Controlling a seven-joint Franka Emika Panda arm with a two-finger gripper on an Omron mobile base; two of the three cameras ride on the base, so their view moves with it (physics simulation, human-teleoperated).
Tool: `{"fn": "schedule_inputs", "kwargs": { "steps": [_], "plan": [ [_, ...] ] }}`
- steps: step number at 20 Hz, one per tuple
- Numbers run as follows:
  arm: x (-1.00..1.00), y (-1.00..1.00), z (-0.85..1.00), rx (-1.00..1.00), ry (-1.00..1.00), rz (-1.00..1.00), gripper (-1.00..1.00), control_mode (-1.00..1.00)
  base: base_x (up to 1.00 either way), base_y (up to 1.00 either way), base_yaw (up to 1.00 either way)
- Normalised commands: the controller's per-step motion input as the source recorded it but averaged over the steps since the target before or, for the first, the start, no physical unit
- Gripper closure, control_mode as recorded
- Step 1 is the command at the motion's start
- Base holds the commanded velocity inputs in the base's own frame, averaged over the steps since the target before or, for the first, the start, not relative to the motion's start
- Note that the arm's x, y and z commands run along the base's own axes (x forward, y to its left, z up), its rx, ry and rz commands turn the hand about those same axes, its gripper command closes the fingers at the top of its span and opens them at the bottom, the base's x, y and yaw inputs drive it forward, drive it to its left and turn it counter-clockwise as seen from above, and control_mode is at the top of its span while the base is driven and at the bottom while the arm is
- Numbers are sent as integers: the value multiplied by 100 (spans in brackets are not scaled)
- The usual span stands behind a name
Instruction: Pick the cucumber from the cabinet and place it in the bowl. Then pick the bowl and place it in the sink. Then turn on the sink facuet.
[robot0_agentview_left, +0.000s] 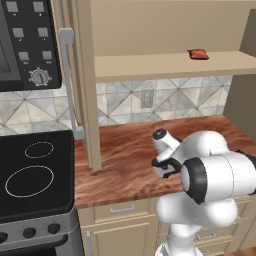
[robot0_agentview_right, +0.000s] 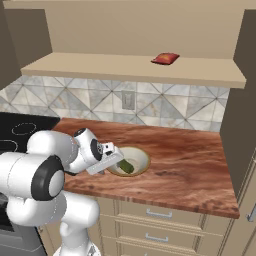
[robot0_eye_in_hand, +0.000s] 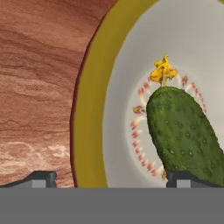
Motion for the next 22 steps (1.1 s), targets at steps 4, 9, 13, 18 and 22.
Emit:
{"fn": "schedule_inputs", "kwargs": {
  "steps": [4, 9, 13, 18, 22],
  "plan": [
    [19, -13, -13, 0, 0, -3, 100, -100, 0, 0, 0],
    [0, -9, 0, 0, 0, -1, 100, -100, 0, 0, 0],
    [0, -14, 0, 0, 0, 0, 100, -100, 0, 0, 0],
    [-11, -20, 37, 0, -1, 10, 100, -100, 0, 0, 0],
    [-54, -25, 85, 0, -13, 20, 100, -100, 0, 0, 0]
  ]
}}
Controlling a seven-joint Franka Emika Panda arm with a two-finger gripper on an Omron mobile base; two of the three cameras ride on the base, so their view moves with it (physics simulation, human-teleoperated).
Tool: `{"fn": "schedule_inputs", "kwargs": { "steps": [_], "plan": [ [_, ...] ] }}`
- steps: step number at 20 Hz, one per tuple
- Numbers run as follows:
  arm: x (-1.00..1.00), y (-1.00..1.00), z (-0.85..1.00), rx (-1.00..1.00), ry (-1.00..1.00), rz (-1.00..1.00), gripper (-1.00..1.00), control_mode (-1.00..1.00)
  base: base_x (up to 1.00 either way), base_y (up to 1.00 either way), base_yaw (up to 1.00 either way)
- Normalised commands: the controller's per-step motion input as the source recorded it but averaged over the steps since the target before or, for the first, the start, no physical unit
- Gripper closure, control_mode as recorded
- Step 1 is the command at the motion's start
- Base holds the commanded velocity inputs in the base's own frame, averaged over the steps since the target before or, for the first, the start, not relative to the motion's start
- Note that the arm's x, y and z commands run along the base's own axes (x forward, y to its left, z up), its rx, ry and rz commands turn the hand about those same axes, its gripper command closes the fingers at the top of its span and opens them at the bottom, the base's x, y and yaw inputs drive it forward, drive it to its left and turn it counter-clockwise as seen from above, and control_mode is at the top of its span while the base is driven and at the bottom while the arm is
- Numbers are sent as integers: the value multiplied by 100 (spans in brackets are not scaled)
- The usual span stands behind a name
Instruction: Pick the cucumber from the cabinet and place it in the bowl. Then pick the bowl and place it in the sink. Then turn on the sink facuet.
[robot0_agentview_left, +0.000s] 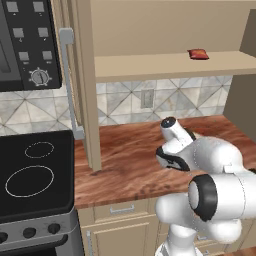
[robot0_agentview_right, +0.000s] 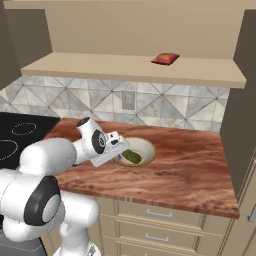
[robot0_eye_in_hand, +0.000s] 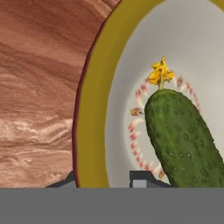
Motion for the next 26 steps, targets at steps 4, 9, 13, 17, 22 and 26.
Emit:
{"fn": "schedule_inputs", "kwargs": {
  "steps": [4, 9, 13, 17, 22, 26],
  "plan": [
    [-80, -12, 99, 0, -6, 11, 100, -100, 0, 0, 0],
    [-89, -7, 100, 0, 0, 8, 100, -100, 0, 0, 0],
    [-94, -1, 100, 0, 0, 14, 100, -100, 0, 0, 0],
    [-76, 0, 100, 0, 0, 20, 100, -100, 0, 0, 0],
    [-72, 1, 100, 0, 1, 26, 100, -100, 0, 0, 0],
    [-69, 10, 86, 0, 0, 29, 100, -100, 0, 0, 0]
  ]
}}
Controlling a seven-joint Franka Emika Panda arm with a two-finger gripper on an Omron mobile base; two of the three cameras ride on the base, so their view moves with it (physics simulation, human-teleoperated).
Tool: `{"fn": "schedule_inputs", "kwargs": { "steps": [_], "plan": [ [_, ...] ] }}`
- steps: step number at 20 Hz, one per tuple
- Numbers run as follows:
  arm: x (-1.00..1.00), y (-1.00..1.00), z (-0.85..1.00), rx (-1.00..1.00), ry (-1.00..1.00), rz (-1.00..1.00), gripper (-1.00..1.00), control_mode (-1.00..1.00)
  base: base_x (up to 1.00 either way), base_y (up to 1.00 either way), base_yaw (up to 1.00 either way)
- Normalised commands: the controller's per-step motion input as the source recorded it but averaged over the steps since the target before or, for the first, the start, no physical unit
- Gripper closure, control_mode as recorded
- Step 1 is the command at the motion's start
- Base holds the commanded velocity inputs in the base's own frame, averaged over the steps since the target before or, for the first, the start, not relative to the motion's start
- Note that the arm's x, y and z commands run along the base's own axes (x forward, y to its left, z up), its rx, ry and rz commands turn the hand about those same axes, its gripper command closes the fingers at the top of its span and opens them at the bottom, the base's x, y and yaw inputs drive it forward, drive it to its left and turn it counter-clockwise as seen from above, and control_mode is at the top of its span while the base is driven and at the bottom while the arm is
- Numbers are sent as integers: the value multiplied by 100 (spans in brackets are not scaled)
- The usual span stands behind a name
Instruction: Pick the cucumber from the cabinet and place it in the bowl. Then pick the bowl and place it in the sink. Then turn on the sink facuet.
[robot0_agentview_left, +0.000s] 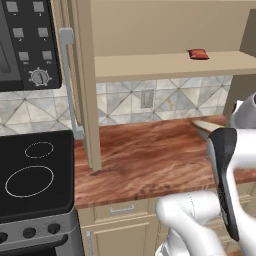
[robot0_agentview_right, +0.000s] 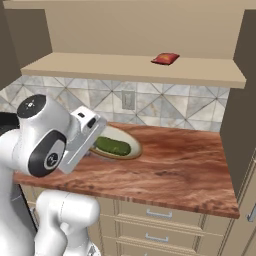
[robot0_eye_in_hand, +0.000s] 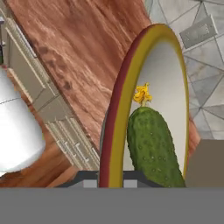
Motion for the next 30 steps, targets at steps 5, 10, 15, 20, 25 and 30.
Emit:
{"fn": "schedule_inputs", "kwargs": {
  "steps": [5, 10, 15, 20, 25, 30],
  "plan": [
    [-66, 3, 54, -5, -7, 30, 100, -100, 0, 0, 0],
    [-33, 9, 7, -12, -21, 23, 100, -100, 0, 0, 0],
    [-23, 13, 0, -19, -22, 19, 100, -100, 0, 0, 0],
    [-11, 9, 9, -14, -1, 4, 100, -100, 0, 0, 0],
    [0, 0, 7, -7, 12, 0, 100, -100, 0, 0, 0],
    [-3, 0, 0, 0, 11, 0, 100, -100, 0, 0, 0]
  ]
}}
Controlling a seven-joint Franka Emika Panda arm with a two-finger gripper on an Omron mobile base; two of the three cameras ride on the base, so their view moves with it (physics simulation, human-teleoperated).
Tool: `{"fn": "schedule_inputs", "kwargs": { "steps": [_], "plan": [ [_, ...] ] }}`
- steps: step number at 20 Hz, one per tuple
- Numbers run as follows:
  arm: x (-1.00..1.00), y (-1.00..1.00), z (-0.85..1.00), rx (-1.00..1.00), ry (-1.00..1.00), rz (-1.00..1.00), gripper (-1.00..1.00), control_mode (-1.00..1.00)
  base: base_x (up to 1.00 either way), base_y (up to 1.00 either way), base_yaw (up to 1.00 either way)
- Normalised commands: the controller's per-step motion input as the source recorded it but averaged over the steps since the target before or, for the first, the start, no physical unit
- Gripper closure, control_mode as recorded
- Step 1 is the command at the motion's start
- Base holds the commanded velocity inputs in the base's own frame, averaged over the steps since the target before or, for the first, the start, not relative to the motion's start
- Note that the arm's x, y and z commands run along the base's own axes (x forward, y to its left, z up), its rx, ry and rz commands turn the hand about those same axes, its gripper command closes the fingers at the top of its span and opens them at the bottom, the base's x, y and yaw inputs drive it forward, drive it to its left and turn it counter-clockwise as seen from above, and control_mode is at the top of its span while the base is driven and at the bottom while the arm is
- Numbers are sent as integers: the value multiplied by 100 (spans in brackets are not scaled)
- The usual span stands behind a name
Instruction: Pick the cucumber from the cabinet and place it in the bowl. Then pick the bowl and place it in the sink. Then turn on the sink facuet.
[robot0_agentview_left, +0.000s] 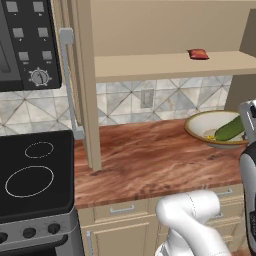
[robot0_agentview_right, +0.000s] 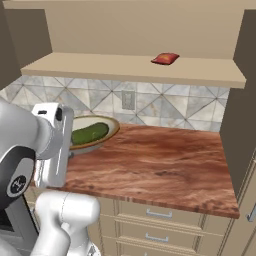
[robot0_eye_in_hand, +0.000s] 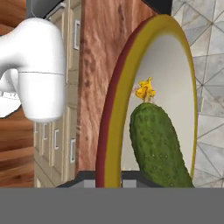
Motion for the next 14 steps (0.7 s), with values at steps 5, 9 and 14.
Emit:
{"fn": "schedule_inputs", "kwargs": {
  "steps": [5, 9, 14],
  "plan": [
    [-4, 0, 0, 0, 1, 0, 100, 100, -50, -3, 0],
    [0, 0, 0, 0, 0, 0, 100, 100, -96, -8, 7],
    [0, 0, 0, 0, 0, 0, 100, 100, -69, -1, 34]
  ]
}}
